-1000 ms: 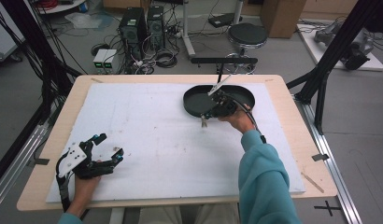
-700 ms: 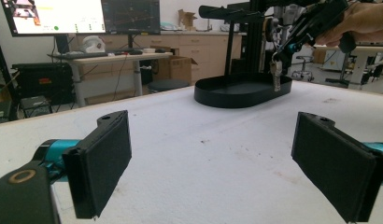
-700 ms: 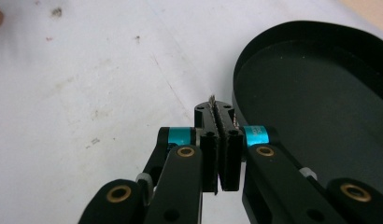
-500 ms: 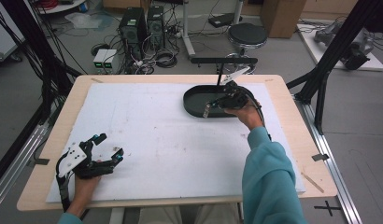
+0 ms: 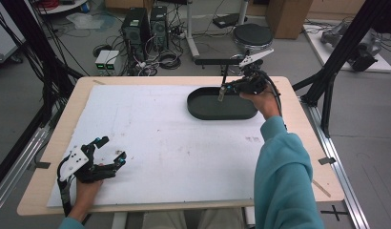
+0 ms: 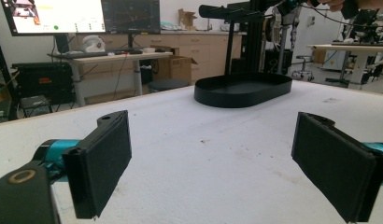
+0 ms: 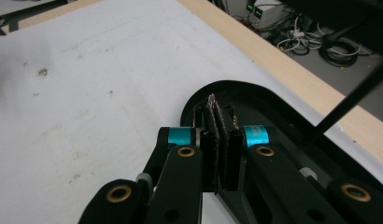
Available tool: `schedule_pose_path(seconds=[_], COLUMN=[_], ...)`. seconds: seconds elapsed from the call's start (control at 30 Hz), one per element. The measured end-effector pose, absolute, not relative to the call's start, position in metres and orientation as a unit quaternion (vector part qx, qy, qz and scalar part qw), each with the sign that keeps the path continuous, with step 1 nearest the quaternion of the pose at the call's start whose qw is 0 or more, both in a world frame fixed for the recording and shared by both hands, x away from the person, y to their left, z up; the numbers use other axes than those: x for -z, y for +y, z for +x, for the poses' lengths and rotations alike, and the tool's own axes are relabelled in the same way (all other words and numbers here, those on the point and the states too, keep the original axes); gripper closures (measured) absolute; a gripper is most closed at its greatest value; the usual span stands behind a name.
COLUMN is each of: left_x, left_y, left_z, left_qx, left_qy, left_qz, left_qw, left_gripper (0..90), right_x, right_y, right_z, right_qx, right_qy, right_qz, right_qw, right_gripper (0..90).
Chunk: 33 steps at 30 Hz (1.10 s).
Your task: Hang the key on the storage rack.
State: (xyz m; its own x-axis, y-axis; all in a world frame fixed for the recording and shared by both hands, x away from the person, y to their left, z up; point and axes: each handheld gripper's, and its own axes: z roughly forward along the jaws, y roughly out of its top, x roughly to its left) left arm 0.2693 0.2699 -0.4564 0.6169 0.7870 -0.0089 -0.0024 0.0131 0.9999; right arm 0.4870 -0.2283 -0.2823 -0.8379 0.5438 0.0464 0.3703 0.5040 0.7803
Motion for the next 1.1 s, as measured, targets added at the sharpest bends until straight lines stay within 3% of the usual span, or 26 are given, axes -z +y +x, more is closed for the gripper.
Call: schedule_pose_path(seconds=[0.67,1.1], left_x=[0.456,0.456], left_y=[0.270,0.270], left_z=[0.269,0.269], left_qx=[-0.309,-0.309], left_qy=[0.311,0.310], left_qz=[0.631,0.633], left_qw=[0.640,0.639], left_gripper=[12.5,12.5], right_x=[0.243,0.251], right_y=[-0.221,-0.209], right_z=[0.519,0.536], right_qx=[-0.402,-0.379], right_qy=[0.862,0.865], right_qz=[0.279,0.297], right_qw=[0.133,0.141], right_gripper=[89.4,89.3])
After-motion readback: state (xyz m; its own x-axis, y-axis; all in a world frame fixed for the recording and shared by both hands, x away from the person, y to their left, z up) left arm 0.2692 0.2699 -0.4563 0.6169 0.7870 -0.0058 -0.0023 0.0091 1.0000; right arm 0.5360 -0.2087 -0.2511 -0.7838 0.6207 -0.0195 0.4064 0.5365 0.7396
